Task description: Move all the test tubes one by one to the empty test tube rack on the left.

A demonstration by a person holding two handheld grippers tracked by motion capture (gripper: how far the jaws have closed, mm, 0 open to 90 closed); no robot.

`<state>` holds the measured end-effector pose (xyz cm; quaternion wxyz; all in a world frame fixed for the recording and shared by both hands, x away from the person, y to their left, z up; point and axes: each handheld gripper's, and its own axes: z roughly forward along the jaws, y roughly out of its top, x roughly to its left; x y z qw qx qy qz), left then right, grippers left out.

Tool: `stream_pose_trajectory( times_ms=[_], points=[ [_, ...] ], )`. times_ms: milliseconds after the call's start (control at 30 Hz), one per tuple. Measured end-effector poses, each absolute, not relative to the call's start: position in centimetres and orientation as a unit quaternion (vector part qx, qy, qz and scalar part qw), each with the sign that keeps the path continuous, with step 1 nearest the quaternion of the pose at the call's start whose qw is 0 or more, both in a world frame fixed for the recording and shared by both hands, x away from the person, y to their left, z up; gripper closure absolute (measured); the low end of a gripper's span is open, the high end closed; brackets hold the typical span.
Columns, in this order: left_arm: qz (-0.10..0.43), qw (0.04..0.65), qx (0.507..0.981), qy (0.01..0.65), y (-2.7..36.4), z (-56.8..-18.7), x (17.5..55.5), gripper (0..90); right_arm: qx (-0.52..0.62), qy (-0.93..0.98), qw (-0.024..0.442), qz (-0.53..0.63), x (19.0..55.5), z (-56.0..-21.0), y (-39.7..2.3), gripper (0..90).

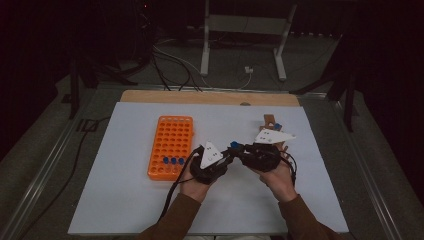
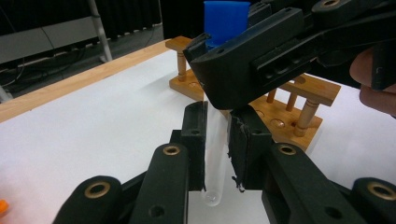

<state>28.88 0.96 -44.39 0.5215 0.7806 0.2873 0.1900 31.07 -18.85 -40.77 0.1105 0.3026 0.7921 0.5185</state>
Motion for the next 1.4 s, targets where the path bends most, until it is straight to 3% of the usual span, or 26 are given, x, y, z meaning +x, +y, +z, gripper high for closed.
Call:
stream_pose_trajectory(
  times_ms=[100, 333, 700, 1033, 1400],
  points=[
    [0.188, 0.523, 0.779, 0.291, 1.0, -44.4, 28.9, 78.2, 0.304, 0.788, 0.107, 0.524, 31.1, -40.7, -19.0, 72.1],
    [0.181, 0.521, 0.775, 0.308, 1.7, -44.6, 29.1, 78.3, 0.304, 0.773, 0.101, 0.547, 31.2, -40.2, -20.0, 48.5],
    [0.174, 0.528, 0.768, 0.318, 3.3, -44.4, 28.8, 78.3, 0.321, 0.755, 0.139, 0.554, 31.4, -39.3, -21.7, 15.2],
    [0.169, 0.533, 0.767, 0.316, 5.2, -44.3, 28.1, 78.3, 0.357, 0.75, 0.169, 0.531, 32.5, -40.3, -23.1, 1.9],
    [0.169, 0.536, 0.767, 0.31, 7.7, -44.6, 27.3, 78.2, 0.38, 0.742, 0.192, 0.518, 32.9, -40.6, -24.1, 0.0]
  ],
)
